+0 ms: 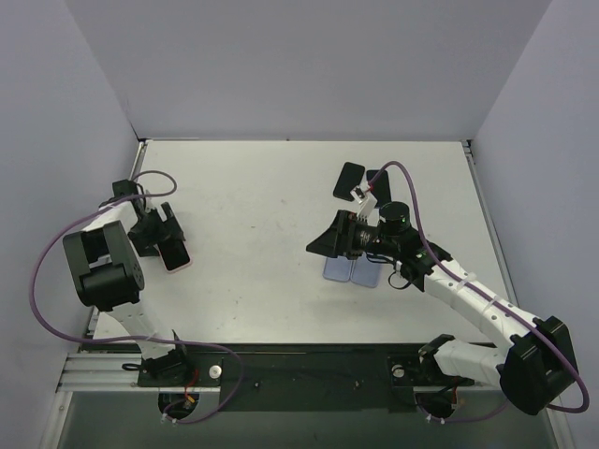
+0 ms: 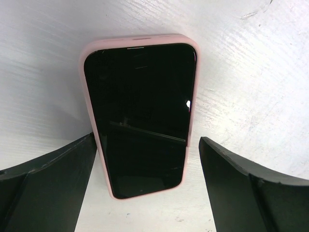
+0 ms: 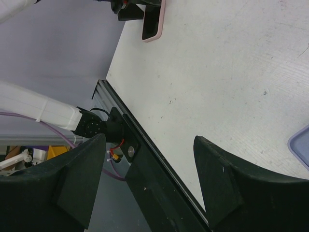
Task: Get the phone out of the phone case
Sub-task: Pick up the phone at the center of the board.
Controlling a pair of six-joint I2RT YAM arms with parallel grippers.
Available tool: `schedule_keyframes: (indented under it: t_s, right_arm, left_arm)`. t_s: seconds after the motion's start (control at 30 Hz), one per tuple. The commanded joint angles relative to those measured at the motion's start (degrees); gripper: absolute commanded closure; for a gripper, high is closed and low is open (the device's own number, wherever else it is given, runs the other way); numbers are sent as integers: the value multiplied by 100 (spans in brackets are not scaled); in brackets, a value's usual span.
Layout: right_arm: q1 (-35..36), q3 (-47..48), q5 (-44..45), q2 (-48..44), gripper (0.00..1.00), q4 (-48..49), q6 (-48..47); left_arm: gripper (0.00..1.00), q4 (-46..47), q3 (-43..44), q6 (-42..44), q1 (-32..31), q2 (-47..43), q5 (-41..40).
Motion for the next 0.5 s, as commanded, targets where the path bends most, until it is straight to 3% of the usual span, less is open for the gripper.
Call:
schedule_keyframes:
  t_s: [0.0,0.37,0.43,0.47]
  right_arm:
    - [-11,-52,-71,-74,32,371,39]
    - [-11,-69,-19,-31,32,494,153]
    - [-2,-69,16,-57,33,468,171]
    - [-2,-69,34,-83,33,459,171]
  left_arm:
    - [3,106,142,-34,-42,76,14]
    - [3,-245,414,-157,-525,541,-1410]
    - [6,-316,459,-157,-525,638,-1455]
    - [15,-316,459,-149,-525,691,-1438]
